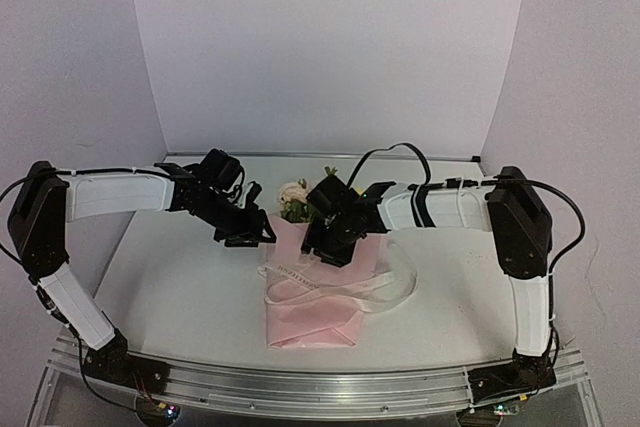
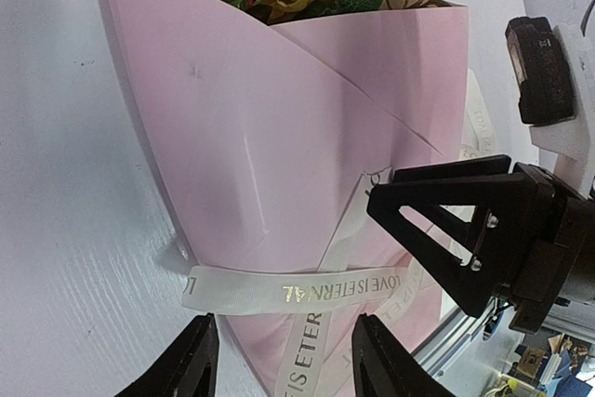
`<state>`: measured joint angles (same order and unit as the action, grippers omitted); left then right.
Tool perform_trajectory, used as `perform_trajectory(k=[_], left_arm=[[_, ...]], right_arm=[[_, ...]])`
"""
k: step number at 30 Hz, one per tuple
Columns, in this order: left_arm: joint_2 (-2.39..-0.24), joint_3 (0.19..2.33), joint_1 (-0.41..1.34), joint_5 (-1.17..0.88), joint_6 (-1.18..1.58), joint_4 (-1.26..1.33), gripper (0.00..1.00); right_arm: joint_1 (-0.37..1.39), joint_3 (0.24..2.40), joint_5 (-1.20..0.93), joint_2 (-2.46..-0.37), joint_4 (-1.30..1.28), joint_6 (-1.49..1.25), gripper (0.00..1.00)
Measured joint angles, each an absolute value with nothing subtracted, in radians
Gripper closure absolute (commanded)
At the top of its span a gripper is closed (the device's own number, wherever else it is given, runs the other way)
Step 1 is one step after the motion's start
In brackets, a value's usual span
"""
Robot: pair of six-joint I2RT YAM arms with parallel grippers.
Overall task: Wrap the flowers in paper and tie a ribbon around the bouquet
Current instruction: Pick up the right side of the ribbon from the folded bouquet, then pass from the right arm to the left
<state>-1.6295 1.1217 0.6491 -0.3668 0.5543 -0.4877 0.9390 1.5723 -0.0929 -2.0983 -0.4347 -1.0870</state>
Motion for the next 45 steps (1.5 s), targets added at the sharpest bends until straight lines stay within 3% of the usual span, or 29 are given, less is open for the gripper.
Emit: perform_trajectory(k=[10,18,22,32,45], left_arm=[[-1.629,1.122,0.649,-0.367,0.555,-0.488,0.49],[-1.629,1.122,0.649,-0.368,0.559,-0.481,0.49],[-1.629,1.121,0.649,-0.373,0.568,-0.457,0.48],[-1.640,1.085,0.649,-0.406,0.577,-0.310,0.48],[-1.731,1.065,0.650,-0.408,0.562,-0.083,0.40]], right_arm=[[0.939,1.586,-0.088,-2.155,-0.429,-1.090,0.58],[0.939,1.640,-0.076,-2.170,-0.432,-1.075,0.92],[0.939,1.659,-0.075,-2.170,-0.426,-1.072,1.00],[0.928,1.695,-0.084,-2.170,-0.435,-1.037,1.00],[0.865,1.830,-0.182,-2.169,-0.432,-0.969,1.00]])
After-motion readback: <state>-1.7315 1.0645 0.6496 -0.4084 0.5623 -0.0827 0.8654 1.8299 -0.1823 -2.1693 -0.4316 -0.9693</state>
